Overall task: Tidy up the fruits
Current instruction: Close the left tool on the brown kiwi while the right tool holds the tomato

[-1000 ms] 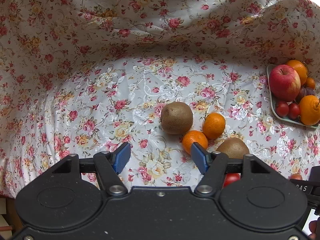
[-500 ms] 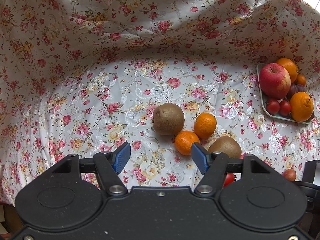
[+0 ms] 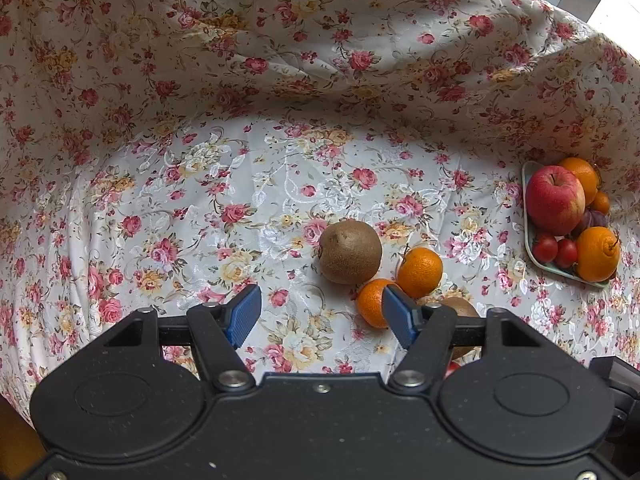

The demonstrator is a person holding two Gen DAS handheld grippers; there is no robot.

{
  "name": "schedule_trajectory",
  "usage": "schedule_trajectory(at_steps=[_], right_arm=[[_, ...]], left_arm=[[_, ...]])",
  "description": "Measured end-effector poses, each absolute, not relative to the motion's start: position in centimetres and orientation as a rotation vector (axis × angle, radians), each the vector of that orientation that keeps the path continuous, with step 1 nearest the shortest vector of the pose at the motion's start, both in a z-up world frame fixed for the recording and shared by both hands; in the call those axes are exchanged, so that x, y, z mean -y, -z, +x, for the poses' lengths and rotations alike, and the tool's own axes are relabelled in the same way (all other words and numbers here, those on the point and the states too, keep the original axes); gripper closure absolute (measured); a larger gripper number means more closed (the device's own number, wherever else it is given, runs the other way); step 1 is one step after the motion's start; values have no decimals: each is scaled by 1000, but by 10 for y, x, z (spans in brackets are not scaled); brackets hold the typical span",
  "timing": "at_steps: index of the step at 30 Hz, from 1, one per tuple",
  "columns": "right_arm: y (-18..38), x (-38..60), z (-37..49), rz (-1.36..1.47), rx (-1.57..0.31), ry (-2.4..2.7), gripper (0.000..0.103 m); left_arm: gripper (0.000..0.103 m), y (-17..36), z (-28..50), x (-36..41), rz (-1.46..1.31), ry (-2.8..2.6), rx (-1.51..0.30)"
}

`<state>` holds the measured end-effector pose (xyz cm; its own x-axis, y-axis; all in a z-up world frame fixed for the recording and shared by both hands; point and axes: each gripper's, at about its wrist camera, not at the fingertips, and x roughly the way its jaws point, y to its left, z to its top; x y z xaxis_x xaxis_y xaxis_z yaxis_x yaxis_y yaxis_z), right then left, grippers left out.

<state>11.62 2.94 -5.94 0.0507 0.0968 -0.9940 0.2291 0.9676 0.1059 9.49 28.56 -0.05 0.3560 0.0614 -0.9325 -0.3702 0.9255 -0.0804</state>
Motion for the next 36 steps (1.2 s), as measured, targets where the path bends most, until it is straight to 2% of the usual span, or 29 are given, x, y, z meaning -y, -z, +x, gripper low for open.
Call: schedule_trajectory(at_steps=[12, 29, 30, 32, 36], right_arm=[[43, -40, 114, 261, -1470, 55, 68], [36, -32, 110, 263, -1458, 31, 68], [36, -31, 110, 263, -1458, 30, 68], [35, -31, 110, 262, -1454, 27, 68], [32, -29, 109, 262, -1440, 23, 68]], left_arm=[[34, 20, 127, -283, -296, -303, -1154], [33, 76, 163, -267, -173, -304, -1250], [34, 77, 163, -267, -177, -302, -1252], [44, 77, 163, -270, -214, -274, -1242], [45, 72, 162, -272, -215, -328, -1228]])
